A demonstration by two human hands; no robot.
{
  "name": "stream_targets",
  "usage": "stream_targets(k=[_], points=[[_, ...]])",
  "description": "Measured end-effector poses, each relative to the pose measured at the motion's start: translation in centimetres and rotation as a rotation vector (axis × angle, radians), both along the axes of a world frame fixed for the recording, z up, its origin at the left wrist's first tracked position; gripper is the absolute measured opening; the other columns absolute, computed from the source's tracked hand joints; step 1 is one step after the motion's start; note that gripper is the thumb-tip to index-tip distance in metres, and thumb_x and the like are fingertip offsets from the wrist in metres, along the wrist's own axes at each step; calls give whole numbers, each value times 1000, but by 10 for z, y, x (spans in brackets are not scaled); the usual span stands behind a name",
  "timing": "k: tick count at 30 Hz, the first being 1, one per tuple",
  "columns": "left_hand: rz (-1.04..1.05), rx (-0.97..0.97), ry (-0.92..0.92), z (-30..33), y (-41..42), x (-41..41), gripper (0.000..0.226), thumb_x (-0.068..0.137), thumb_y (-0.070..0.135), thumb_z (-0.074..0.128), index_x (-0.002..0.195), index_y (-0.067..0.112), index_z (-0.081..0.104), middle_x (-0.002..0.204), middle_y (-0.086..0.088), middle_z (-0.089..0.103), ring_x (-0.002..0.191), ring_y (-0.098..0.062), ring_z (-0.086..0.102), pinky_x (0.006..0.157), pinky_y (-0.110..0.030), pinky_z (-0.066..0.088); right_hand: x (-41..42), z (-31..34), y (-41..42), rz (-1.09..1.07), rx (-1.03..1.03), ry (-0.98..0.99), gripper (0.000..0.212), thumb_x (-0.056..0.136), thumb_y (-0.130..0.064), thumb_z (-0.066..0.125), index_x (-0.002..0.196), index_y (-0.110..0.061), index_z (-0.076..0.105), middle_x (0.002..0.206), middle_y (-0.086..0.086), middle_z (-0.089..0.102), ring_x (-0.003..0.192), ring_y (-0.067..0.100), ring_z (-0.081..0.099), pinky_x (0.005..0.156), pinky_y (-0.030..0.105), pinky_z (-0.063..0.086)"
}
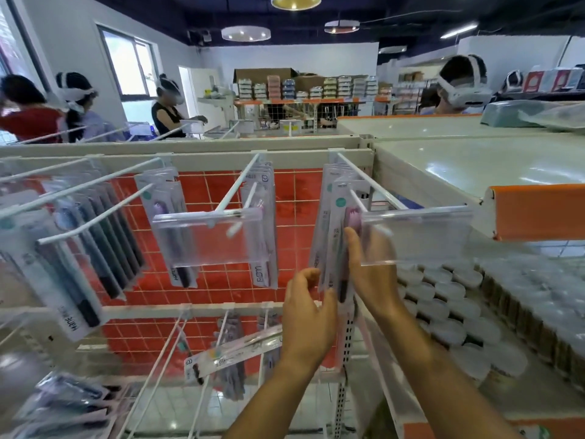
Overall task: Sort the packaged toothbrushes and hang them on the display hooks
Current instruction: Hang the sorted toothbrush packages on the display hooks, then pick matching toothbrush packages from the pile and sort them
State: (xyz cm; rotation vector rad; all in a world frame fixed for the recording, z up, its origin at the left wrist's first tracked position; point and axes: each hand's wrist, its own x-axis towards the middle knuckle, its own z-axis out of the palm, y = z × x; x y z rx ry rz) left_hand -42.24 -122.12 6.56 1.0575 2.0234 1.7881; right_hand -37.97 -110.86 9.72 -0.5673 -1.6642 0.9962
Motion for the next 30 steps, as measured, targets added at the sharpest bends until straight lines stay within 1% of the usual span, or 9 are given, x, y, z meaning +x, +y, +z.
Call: stream_targets(k=[4,7,10,13,18,22,24,28,30], points=[[41,2,16,-3,-15,-5,24,92,22,59,108,37,48,114,13,55,107,-2,53,92,-23,48,-7,-7,-6,-96,-18,-3,27,94,-34,53,107,-9,56,92,4,63,76,4,63,61,18,55],[55,20,2,-2,-26,-9,27,93,20,58,105,41,46,112,16,55,107,-1,53,86,-15,47,-10,-19,-13,-125,-31,-70,29,93,-41,54,109,-18,55,91,0,63,74,2,63,61,18,56],[71,34,-14,-4,-37,-14,27,93,17,57,106,38,46,110,15,55,104,0,54,78,-11,46,-10,-36,-18,-206,-72,-147,42,89,-47,57,118,-17,52,110,2,57,100,14,57,82,38,55],[103,41,-2,-8,-49,-19,25,93,14,56,110,31,48,109,11,56,101,-1,54,77,-11,45,-5,-49,-28,-337,-140,-231,54,87,-33,65,129,-8,43,129,12,44,119,23,42,99,43,43],[137,43,-62,-16,-76,-29,21,94,15,57,104,31,50,101,13,58,94,0,56,72,-7,46,-2,-63,-63,-495,-150,-213,59,83,-22,68,132,-4,40,135,17,41,125,30,37,103,48,35],[159,48,-112,-20,-101,-45,21,93,17,58,103,33,49,99,9,61,89,2,59,70,-6,46,-14,-76,-97,-447,-100,-229,51,83,-12,67,129,-1,46,131,20,44,122,33,40,101,52,37],[159,46,-133,-20,-116,-56,20,94,16,57,108,28,49,96,12,60,87,3,58,67,-3,44,-24,-81,-114,-379,-98,-270,46,85,-9,64,127,-3,47,130,18,44,120,32,42,102,46,37],[205,28,-130,-23,-155,-83,20,94,15,56,108,28,49,96,14,59,90,-3,58,71,-8,44,-48,-87,-158,-235,-74,-334,33,88,-11,62,119,-8,52,120,8,48,114,26,44,96,30,34],[223,3,-133,-26,-179,-100,19,95,16,54,109,28,51,98,12,60,90,1,57,70,-9,43,-66,-92,-184,-161,-56,-361,26,89,-11,60,114,-9,54,113,6,51,108,25,49,92,32,38]])
